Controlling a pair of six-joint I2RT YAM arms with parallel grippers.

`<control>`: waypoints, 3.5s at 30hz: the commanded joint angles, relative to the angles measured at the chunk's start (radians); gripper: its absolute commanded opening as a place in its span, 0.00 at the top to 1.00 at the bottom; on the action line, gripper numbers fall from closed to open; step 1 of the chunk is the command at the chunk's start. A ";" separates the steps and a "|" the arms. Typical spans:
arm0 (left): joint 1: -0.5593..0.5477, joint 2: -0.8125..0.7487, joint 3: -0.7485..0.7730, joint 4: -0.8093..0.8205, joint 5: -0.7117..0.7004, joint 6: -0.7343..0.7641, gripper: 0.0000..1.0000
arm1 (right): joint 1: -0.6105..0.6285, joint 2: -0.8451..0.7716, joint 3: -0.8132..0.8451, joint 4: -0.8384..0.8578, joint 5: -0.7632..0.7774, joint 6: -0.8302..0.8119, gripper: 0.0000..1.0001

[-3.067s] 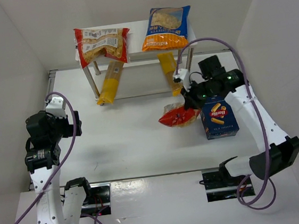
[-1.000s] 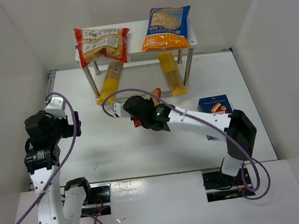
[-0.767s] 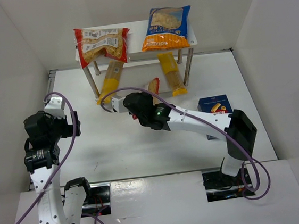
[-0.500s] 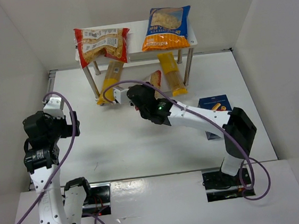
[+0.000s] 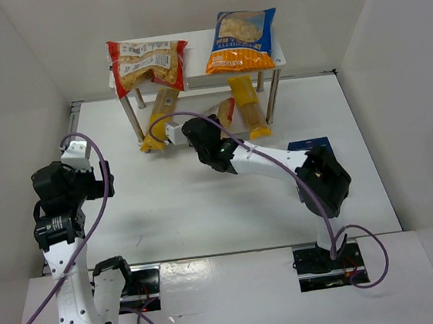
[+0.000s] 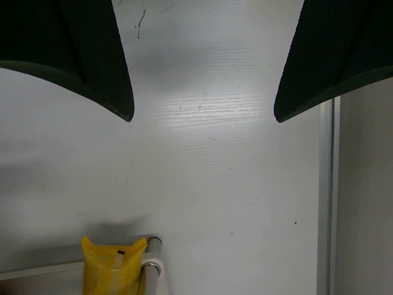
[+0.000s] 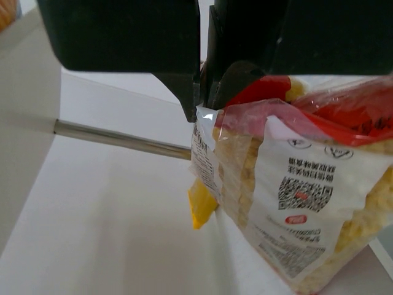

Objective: Place and organize the pasta boxes and bags onto the shelf

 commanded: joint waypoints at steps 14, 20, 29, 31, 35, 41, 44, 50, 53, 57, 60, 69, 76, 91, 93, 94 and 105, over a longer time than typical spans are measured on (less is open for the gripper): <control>0.006 -0.013 0.004 0.021 0.026 0.024 0.00 | -0.037 0.117 0.137 0.217 -0.012 -0.033 1.00; 0.006 -0.013 0.004 0.021 0.026 0.024 0.00 | -0.057 0.135 0.114 0.228 -0.035 -0.006 1.00; 0.006 -0.013 0.004 0.021 0.036 0.024 0.00 | -0.089 0.164 0.043 0.283 -0.064 0.031 1.00; 0.006 -0.013 0.004 0.021 0.036 0.024 0.00 | -0.099 0.177 0.043 0.283 -0.064 0.040 1.00; 0.006 -0.013 0.004 0.021 0.036 0.024 0.00 | -0.099 0.197 0.053 0.205 -0.094 0.102 0.94; 0.006 -0.013 0.004 0.012 0.045 0.033 0.00 | -0.099 0.197 0.077 0.135 -0.117 0.162 0.76; 0.006 -0.013 0.004 0.012 0.045 0.033 0.00 | -0.099 0.184 0.054 0.118 -0.128 0.171 0.61; 0.006 -0.013 0.004 0.012 0.054 0.033 0.00 | -0.090 0.140 0.054 0.040 -0.173 0.249 0.27; 0.006 -0.013 0.004 0.012 0.054 0.033 0.00 | -0.090 0.096 0.043 0.007 -0.185 0.264 0.20; 0.006 -0.013 0.004 0.012 0.054 0.033 0.00 | -0.090 0.043 0.034 -0.043 -0.219 0.300 0.14; 0.006 -0.013 0.004 0.012 0.054 0.033 0.00 | -0.090 0.013 0.022 -0.043 -0.219 0.300 0.14; 0.006 -0.013 0.004 0.012 0.063 0.042 0.00 | -0.080 -0.019 0.013 -0.147 -0.263 0.341 0.12; 0.006 -0.032 0.004 0.012 0.063 0.042 0.00 | -0.035 -0.209 -0.036 -0.411 -0.488 0.410 0.08; -0.012 -0.032 -0.005 0.021 0.025 0.024 0.00 | -0.489 -0.889 -0.405 -0.505 -0.837 0.821 0.00; -0.012 -0.032 -0.005 0.021 0.016 0.015 0.00 | -0.601 -0.889 -0.405 -0.546 -0.848 0.902 0.00; -0.023 -0.032 -0.005 0.021 0.016 0.015 0.00 | -0.631 -0.889 -0.405 -0.563 -0.857 0.921 0.00; -0.032 -0.023 -0.005 0.030 -0.015 0.006 0.00 | -0.972 -0.909 -0.467 -0.606 -0.948 0.938 0.00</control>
